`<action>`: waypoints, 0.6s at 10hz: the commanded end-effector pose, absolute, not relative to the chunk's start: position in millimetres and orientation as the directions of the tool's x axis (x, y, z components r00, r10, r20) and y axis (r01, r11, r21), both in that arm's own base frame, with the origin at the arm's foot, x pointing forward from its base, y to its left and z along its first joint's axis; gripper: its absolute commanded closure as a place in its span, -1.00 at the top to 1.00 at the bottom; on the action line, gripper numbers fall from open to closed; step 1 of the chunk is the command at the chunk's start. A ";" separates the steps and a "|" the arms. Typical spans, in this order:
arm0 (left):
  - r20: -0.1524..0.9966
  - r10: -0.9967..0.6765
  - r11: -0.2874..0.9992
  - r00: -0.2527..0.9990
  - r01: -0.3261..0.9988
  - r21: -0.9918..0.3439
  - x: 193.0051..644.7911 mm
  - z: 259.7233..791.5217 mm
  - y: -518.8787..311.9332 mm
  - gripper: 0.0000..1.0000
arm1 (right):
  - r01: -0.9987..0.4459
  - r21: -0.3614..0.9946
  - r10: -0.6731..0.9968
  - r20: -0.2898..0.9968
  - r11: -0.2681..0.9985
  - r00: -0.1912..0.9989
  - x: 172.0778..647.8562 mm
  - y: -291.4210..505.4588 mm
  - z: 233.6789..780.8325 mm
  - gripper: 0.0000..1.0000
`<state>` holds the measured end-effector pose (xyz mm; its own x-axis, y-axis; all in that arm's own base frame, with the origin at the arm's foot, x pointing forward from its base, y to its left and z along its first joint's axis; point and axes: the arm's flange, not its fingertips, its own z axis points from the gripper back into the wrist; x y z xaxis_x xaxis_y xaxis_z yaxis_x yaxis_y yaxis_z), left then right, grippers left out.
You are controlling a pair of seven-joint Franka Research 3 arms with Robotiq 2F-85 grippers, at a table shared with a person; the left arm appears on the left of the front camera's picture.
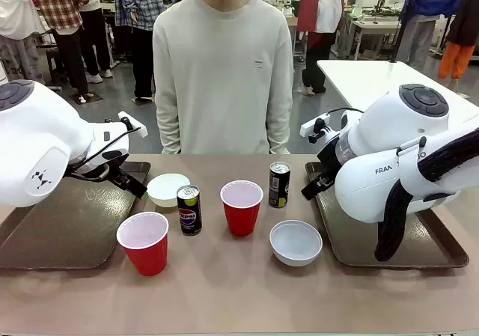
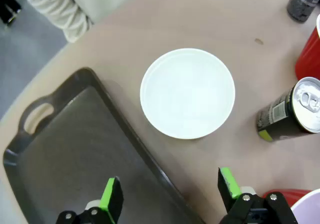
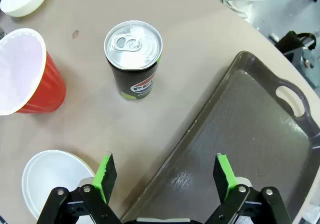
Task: Prepare tableware on both trays.
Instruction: Pick up a Picnic Bowl from the table and place it on a Handle tray.
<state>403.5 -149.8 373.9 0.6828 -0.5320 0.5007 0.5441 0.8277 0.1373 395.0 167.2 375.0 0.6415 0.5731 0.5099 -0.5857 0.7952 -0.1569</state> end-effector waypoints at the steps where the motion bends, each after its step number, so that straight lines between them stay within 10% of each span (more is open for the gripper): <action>1: 0.501 -0.532 0.828 0.683 0.544 0.137 403.5 373.9 -149.8 1.00 | -0.586 -0.157 0.573 0.510 0.795 0.642 395.0 167.2 374.9 1.00; 6: 0.501 -0.532 0.828 0.683 0.544 0.137 403.5 373.9 -149.8 1.00 | -0.586 -0.157 0.573 0.510 0.795 0.642 395.0 167.2 374.9 1.00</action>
